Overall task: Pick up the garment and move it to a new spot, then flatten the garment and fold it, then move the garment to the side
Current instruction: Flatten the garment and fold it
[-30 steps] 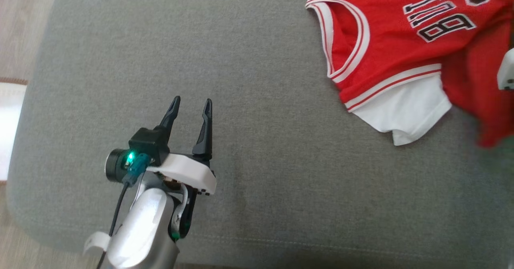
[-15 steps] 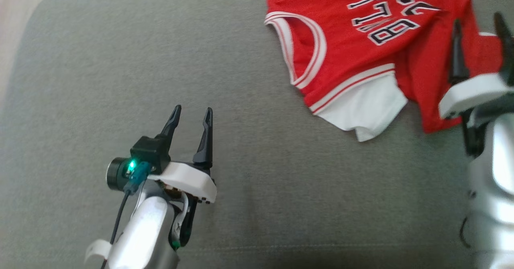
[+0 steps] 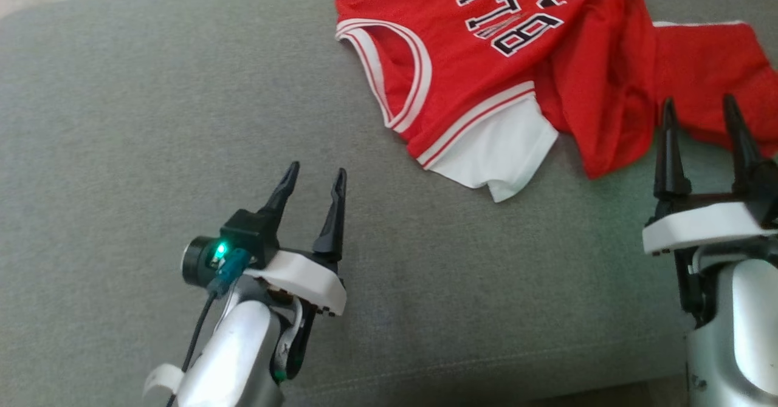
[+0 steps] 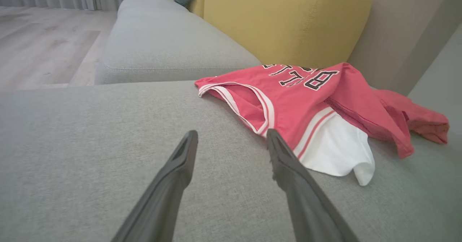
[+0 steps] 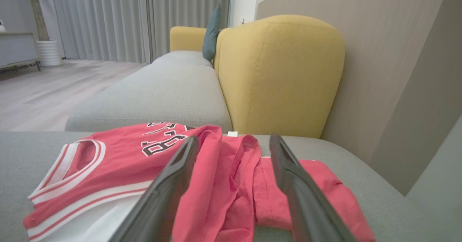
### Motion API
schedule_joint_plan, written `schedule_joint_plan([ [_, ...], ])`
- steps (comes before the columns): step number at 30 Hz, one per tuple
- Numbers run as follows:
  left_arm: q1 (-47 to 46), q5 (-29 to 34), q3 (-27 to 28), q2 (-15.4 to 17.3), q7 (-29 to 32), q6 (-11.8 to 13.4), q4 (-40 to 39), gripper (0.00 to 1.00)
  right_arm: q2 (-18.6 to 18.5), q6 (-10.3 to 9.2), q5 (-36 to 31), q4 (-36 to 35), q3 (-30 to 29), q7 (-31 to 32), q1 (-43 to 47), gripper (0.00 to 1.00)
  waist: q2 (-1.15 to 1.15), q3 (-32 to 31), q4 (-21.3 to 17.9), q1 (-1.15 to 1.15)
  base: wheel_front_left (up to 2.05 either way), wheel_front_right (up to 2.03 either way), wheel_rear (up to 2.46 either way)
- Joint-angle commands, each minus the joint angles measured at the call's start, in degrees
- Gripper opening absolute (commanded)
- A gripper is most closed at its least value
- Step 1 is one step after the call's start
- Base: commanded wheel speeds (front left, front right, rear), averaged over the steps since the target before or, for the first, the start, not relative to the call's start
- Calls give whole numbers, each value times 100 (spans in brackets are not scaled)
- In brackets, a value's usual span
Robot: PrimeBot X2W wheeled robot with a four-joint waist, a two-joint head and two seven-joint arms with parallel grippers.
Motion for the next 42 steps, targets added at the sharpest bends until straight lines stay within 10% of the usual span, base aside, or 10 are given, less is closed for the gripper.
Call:
schedule_joint_plan([
  [1,-279,-42,113,44,-71,-34,-167,100,-12,21,76,-300,174,20,-167,100,0,63,-105,0,0,0,0],
  [34,-2385,-2249,-1823,44,99,18,2443,100,-10,21,360,-613,490,-115,-449,100,0,821,-1245,0,0,0,0],
  [35,-2414,-2292,-1847,44,77,19,2458,97,-10,21,363,-607,495,-122,-455,100,0,825,-1268,0,0,0,0],
  [37,-2491,-2403,-1887,44,8,-2,2465,0,-10,21,372,-595,506,-136,-460,100,0,829,-1318,0,0,0,0],
  [42,-2537,-2481,-1812,44,-60,12,2410,0,-9,21,337,-595,403,-145,-416,100,0,792,-1254,0,0,0,0],
])
